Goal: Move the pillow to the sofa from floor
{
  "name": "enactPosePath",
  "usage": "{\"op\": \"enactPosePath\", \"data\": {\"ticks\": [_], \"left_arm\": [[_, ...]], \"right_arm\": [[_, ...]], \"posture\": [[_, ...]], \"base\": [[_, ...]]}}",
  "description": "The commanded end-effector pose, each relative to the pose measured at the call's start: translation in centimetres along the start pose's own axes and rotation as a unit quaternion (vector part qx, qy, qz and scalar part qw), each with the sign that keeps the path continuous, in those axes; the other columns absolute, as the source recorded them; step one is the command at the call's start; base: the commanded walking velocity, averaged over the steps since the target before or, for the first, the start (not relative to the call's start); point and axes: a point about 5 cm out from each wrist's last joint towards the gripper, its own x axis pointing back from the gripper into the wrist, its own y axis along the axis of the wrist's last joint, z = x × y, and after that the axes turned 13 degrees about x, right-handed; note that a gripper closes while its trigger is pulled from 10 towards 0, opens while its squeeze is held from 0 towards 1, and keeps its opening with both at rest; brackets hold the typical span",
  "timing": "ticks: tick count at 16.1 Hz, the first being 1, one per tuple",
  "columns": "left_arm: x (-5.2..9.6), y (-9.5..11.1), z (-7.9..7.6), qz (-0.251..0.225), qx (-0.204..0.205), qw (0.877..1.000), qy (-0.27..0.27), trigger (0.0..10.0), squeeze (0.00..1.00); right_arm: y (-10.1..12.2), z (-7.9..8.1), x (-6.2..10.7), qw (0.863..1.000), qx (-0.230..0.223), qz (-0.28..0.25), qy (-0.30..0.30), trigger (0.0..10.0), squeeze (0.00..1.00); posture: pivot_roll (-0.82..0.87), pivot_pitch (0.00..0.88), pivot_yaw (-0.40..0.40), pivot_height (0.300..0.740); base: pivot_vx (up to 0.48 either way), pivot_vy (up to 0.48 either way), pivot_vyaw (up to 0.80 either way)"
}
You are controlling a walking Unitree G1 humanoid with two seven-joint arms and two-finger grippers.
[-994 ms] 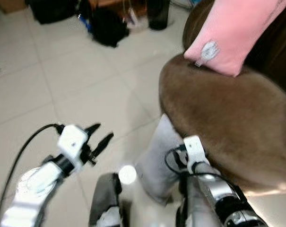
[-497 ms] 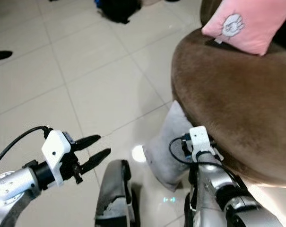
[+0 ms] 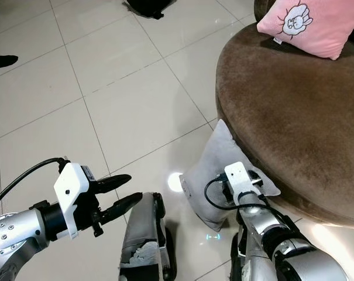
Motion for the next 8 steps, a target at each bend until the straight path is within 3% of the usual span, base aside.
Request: {"op": "enactPosePath", "data": {"ticks": [1,2,3,8], "left_arm": [[0.48,0.27,0.07,0.007,-0.002,1.0,0.006,10.0,0.0],[0.56,0.42,0.15,0.007,-0.003,1.0,0.009,10.0,0.0],[0.63,0.52,0.2,0.006,-0.005,1.0,0.011,10.0,0.0],[0.89,0.91,0.36,0.004,-0.011,1.0,0.021,10.0,0.0]], "right_arm": [[-0.62,1.11,0.34,1.0,0.01,0.016,0.014,3.3,0.0],[-0.56,1.12,0.33,1.0,0.013,0.015,0.009,1.1,0.0],[-0.48,1.19,0.35,1.0,0.017,0.014,0.006,0.0,0.0],[0.32,1.9,0.52,1.0,0.027,-0.002,-0.01,0.0,0.0]], "posture": [[0.27,0.334,0.182,0.585],[0.27,0.332,0.183,0.585],[0.27,0.33,0.183,0.585],[0.29,0.329,0.193,0.585]], "base": [[0.0,0.0,0.0],[0.0,0.0,0.0],[0.0,0.0,0.0],[0.0,0.0,0.0]]}}
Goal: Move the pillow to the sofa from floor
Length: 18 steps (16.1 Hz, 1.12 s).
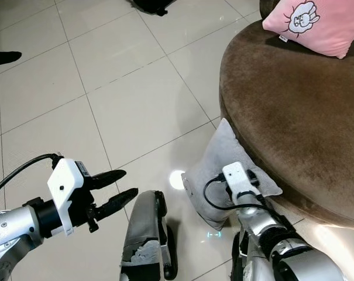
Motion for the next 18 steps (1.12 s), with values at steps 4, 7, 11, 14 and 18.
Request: {"op": "enactPosePath", "data": {"ticks": [4,7,11,14,18], "left_arm": [[0.5,0.5,0.1,0.004,-0.008,1.0,0.007,10.0,0.0],[0.6,0.6,0.1,0.004,-0.007,1.0,0.008,10.0,0.0],[0.8,0.6,0.1,0.007,-0.006,1.0,0.01,10.0,0.0],[0.8,0.6,0.1,0.008,-0.006,1.0,0.01,10.0,0.0],[0.8,0.6,0.1,0.008,-0.006,1.0,0.011,10.0,0.0]], "right_arm": [[0.1,1.3,0.4,1.0,0.008,0.001,0.007,0.0,0.0],[0.1,1.5,0.5,1.0,0.009,0.003,0.006,0.0,0.0],[0.4,1.9,0.6,1.0,0.006,-0.001,0.009,0.0,0.0],[0.5,2.1,0.7,1.0,0.002,-0.002,0.012,0.0,0.0],[0.5,2.2,0.7,1.0,-0.001,-0.004,0.015,0.0,0.0]], "posture": [[0.29,0.331,0.196,0.585],[0.29,0.331,0.194,0.585],[0.3,0.333,0.198,0.585],[0.3,0.333,0.199,0.585],[0.3,0.328,0.198,0.585]], "base": [[0.0,0.0,0.0],[0.0,0.0,0.0],[0.0,0.0,0.0],[0.0,0.0,0.0],[0.0,0.0,0.0]]}}
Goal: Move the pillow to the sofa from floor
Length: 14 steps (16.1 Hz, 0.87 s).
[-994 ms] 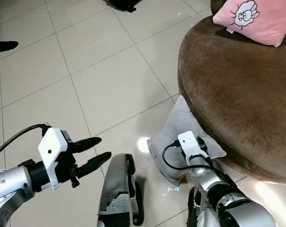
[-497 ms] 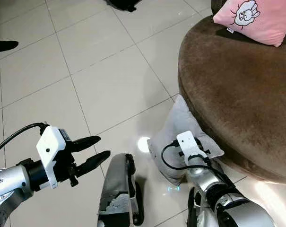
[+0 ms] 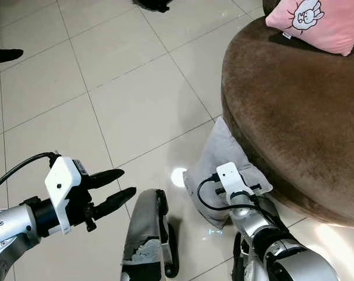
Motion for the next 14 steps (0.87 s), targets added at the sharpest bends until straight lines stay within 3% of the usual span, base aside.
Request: {"op": "enactPosePath", "data": {"ticks": [1,4,8,10,12,14], "left_arm": [[0.5,0.4,0.0,0.004,-0.01,1.0,0.007,10.0,0.0],[0.0,0.2,0.2,0.002,-0.008,1.0,0.008,10.0,0.0],[-1.9,-0.5,0.5,-0.027,0.001,1.0,0.01,10.0,0.0],[-3.0,-0.7,0.4,-0.045,0.007,0.999,0.007,10.0,0.0],[-4.4,-1.3,0.8,-0.057,0.014,0.998,0.005,10.0,0.0],[-5.7,-1.9,0.7,-0.081,0.016,0.997,0.011,10.0,0.0]], "right_arm": [[-0.3,1.4,0.5,1.0,-0.001,0.008,0.024,0.0,0.0],[0.1,1.5,0.5,0.999,-0.01,-0.009,0.033,0.0,0.0],[2.3,1.6,0.8,0.99,-0.09,-0.094,0.058,0.0,0.0],[3.7,1.6,1.1,0.978,-0.131,-0.139,0.084,0.0,0.0],[5.3,1.5,1.5,0.964,-0.137,-0.194,0.118,0.0,0.0],[8.7,-0.4,2.8,0.927,-0.178,-0.294,0.148,0.0,0.0]], "posture": [[0.3,0.325,0.197,0.585],[0.27,0.305,0.181,0.585],[0.19,0.246,0.136,0.585],[0.16,0.226,0.125,0.585],[0.12,0.166,0.106,0.585],[0.08,0.122,0.079,0.585]], "base": [[0.0,0.0,0.0],[0.0,0.0,0.0],[0.0,0.0,0.0],[0.0,0.0,0.0],[0.0,0.0,0.0],[0.0,0.0,0.0]]}}
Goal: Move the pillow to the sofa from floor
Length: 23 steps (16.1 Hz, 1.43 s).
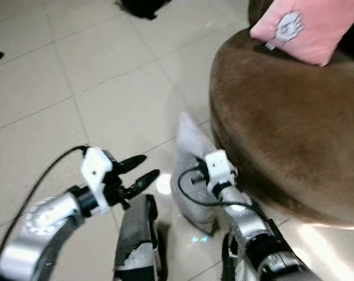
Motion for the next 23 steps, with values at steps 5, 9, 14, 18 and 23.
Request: {"op": "enactPosePath", "data": {"ticks": [5,9,14,18,23], "left_arm": [[-2.0,0.0,-0.5,-0.045,-0.004,0.999,0.0,10.0,0.0],[-3.0,2.8,-1.2,-0.128,-0.029,0.991,0.012,10.0,0.0],[-5.7,7.6,2.5,-0.18,-0.091,0.962,0.185,10.0,0.0],[-5.9,7.7,3.7,-0.179,-0.092,0.943,0.264,10.0,0.0],[-5.8,6.9,3.3,-0.171,-0.089,0.943,0.272,10.0,0.0]], "right_arm": [[12.8,-4.1,1.0,0.975,-0.059,-0.215,-0.015,0.0,0.0],[21.3,-12.8,4.4,0.922,-0.087,-0.314,-0.209,0.0,0.0],[19.2,-14.6,5.9,0.933,-0.033,-0.222,-0.281,10.0,0.0],[16.3,-13.8,5.3,0.941,-0.056,-0.158,-0.295,10.0,0.0],[16.1,-13.7,5.1,0.942,-0.067,-0.15,-0.294,10.0,0.0]], "posture": [[0.01,0.043,0.043,0.585],[-0.06,0.0,0.047,0.585],[-0.09,0.0,0.054,0.59],[-0.07,0.0,0.037,0.635],[-0.06,0.0,0.016,0.685]], "base": [[0.0,0.0,0.0],[0.0,0.0,0.0],[0.0,0.0,0.0],[0.0,0.0,0.0],[0.0,0.0,0.0]]}}
